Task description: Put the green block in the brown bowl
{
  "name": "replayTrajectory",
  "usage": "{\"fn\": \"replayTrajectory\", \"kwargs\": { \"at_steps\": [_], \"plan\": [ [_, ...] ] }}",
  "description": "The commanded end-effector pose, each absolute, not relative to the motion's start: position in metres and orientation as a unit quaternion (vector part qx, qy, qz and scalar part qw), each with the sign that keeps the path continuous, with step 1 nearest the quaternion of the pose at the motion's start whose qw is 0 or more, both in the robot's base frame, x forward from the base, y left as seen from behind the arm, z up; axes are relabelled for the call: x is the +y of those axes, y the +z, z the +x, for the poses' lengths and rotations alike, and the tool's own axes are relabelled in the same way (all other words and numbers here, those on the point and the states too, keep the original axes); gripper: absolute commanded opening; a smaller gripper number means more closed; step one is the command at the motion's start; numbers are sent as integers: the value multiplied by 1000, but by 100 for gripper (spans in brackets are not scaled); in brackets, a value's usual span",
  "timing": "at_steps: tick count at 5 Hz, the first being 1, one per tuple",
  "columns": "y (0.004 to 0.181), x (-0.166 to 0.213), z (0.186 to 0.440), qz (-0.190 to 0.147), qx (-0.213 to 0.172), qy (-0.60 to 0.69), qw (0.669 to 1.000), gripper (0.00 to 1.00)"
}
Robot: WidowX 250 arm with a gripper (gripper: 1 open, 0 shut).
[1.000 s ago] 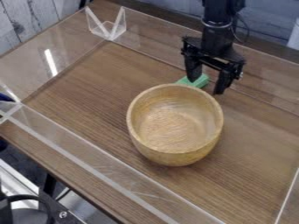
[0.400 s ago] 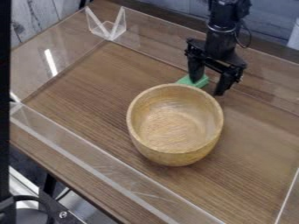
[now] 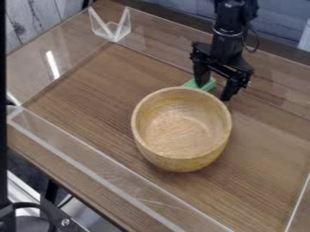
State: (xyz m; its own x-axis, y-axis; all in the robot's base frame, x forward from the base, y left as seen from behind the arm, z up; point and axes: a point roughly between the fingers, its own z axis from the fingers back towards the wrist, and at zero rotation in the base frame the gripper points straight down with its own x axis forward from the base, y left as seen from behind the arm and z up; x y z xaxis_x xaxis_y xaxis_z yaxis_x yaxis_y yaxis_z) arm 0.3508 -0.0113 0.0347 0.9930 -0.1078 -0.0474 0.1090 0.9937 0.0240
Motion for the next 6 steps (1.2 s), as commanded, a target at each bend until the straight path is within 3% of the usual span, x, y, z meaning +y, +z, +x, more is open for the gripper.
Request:
{"fn": "replayTrajectory", "kwargs": {
  "at_steps": [1,2,4,6],
  "plan": [
    [52,-17,356,6,-3,-55,998,100],
    [46,-15,354,1,4,-54,999,0],
    [34,-11,346,-9,25,-51,998,0],
    [15,-8,345,-11,22,-54,998,0]
  ]
}}
